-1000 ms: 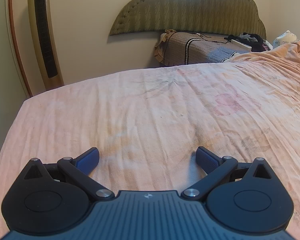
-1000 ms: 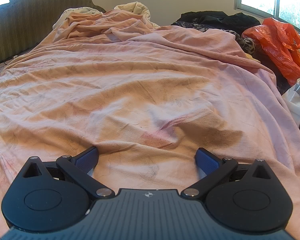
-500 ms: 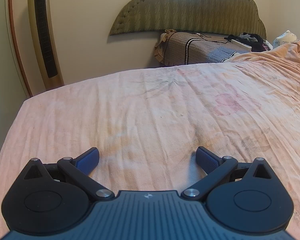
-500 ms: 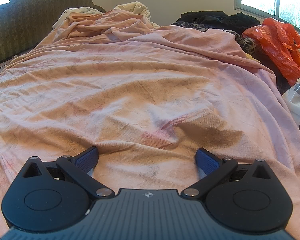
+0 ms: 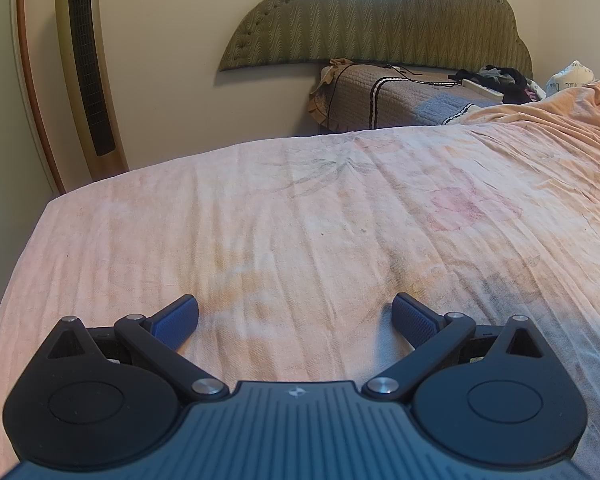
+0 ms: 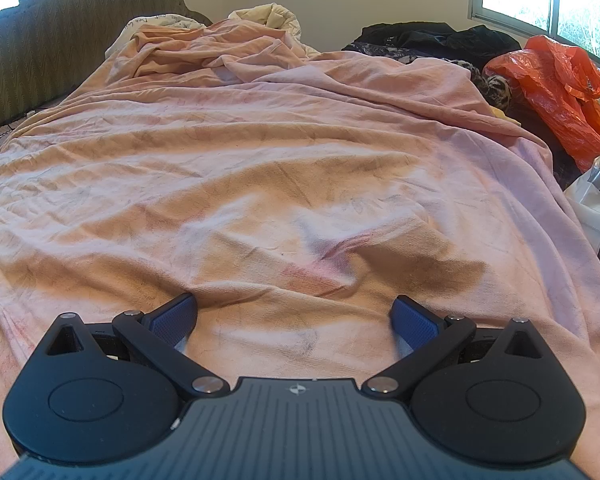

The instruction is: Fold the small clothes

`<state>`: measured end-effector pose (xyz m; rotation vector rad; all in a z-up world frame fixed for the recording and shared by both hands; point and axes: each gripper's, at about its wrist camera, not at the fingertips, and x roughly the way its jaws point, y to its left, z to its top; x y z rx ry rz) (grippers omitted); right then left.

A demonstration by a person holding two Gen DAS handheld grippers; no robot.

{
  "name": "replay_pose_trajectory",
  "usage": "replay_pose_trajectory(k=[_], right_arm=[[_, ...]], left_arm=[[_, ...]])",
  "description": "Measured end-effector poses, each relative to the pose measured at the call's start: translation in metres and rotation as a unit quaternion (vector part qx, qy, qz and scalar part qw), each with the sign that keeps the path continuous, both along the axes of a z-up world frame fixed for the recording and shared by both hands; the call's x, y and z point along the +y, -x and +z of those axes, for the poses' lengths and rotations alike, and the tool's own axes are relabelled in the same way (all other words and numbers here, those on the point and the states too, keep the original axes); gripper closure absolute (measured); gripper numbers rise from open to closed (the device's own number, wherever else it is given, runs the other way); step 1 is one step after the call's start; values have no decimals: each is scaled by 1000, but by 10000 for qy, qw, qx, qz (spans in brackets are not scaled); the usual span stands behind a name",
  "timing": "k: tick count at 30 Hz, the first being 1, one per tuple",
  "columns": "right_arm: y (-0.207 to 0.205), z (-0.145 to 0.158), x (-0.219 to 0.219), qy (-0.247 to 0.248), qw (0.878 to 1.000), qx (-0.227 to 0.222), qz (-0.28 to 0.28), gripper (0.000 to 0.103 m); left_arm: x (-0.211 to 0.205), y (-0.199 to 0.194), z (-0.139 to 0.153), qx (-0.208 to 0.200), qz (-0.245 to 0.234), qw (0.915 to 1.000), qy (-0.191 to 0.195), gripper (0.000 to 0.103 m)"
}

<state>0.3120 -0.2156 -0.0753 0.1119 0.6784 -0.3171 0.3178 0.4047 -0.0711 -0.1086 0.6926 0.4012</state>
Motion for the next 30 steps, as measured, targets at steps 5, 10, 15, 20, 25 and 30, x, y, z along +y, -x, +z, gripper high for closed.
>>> replay_pose_trajectory(k=[5,10,15,20,25,30], right_arm=[[0,0,0,1,10000,1,0,0],[0,0,0,2,10000,1,0,0],[0,0,0,3,10000,1,0,0],[-1,-1,0,3,10000,2,-1,0],[0,0,0,3,10000,2,-1,0],[-1,-1,0,5,10000,3,-1,0]], left_arm=[[-1,0,0,0,-1,10000,-1,0],[-1,0,0,0,-2,10000,0,0],[-1,0,0,-1,-2,10000,-1,0],[-1,0,0,0,-3,10000,-2,0],[0,0,0,0,-4,10000,-4,0],[-2,0,0,0,-4,10000,-4,0]])
